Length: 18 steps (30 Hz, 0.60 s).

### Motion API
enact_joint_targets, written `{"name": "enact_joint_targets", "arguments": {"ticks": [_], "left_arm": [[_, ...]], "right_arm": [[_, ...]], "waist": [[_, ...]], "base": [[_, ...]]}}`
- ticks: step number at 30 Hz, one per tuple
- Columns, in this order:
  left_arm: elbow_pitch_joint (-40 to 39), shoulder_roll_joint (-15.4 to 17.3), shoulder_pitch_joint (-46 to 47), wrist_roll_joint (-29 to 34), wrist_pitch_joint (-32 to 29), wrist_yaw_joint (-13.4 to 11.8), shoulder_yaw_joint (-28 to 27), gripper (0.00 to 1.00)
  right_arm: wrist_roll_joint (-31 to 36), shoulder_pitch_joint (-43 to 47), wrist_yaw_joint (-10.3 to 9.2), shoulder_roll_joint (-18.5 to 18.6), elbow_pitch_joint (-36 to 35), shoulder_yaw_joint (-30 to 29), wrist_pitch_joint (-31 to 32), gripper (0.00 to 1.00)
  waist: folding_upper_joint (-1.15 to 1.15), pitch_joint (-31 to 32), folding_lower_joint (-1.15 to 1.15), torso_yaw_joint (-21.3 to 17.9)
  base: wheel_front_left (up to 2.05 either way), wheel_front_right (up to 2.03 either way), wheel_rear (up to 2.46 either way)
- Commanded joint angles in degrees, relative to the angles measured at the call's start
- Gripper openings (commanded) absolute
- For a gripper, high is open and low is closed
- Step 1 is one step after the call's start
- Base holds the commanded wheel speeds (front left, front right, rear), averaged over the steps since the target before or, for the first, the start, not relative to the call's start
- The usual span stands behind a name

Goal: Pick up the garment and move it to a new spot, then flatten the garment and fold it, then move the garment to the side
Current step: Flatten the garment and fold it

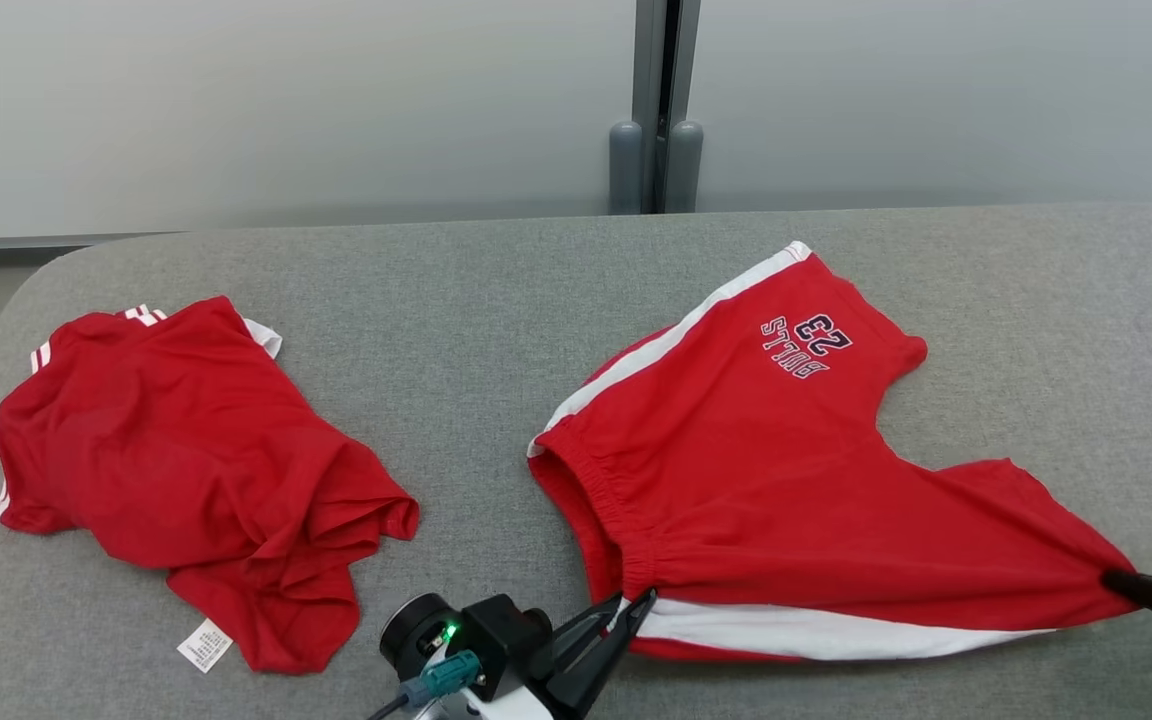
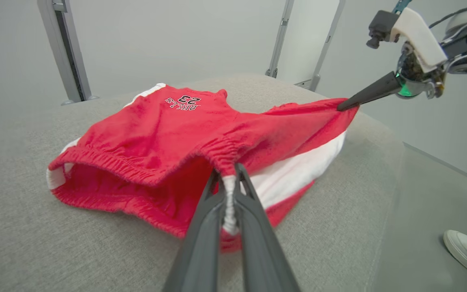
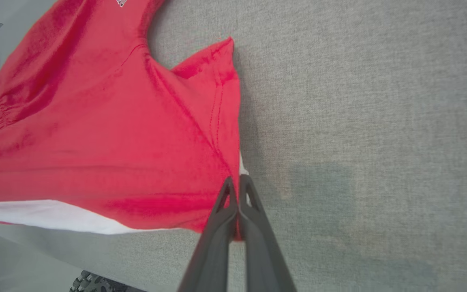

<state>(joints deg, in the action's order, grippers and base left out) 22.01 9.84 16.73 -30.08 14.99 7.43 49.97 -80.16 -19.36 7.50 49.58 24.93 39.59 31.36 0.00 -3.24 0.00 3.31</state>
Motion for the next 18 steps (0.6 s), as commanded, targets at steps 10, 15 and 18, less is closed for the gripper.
{"name": "enact_joint_targets", "arguments": {"ticks": [10, 15, 18], "left_arm": [[-4.92, -0.07, 1.43, 2.49, 0.28, 0.08, -1.82, 0.0], [-5.88, -0.89, 4.48, 2.56, 0.28, 0.08, -3.39, 0.0], [-6.09, -1.83, 6.43, 2.71, 0.28, 0.08, -4.02, 0.0]], "right_arm": [[-0.47, -2.74, 0.0, 3.93, -4.92, -5.48, 2.04, 0.0], [1.88, -7.8, 0.0, 4.78, -5.32, -7.16, 5.45, 0.0], [3.85, -11.65, 0.0, 4.43, -4.54, -8.3, 7.88, 0.0]], "waist": [[0.0, -2.77, 0.0, 2.22], [0.0, -5.28, 0.0, 4.91], [0.0, -6.96, 0.0, 6.74]], "base": [[0.0, 0.0, 0.0], [0.0, 0.0, 0.0], [0.0, 0.0, 0.0]]}}
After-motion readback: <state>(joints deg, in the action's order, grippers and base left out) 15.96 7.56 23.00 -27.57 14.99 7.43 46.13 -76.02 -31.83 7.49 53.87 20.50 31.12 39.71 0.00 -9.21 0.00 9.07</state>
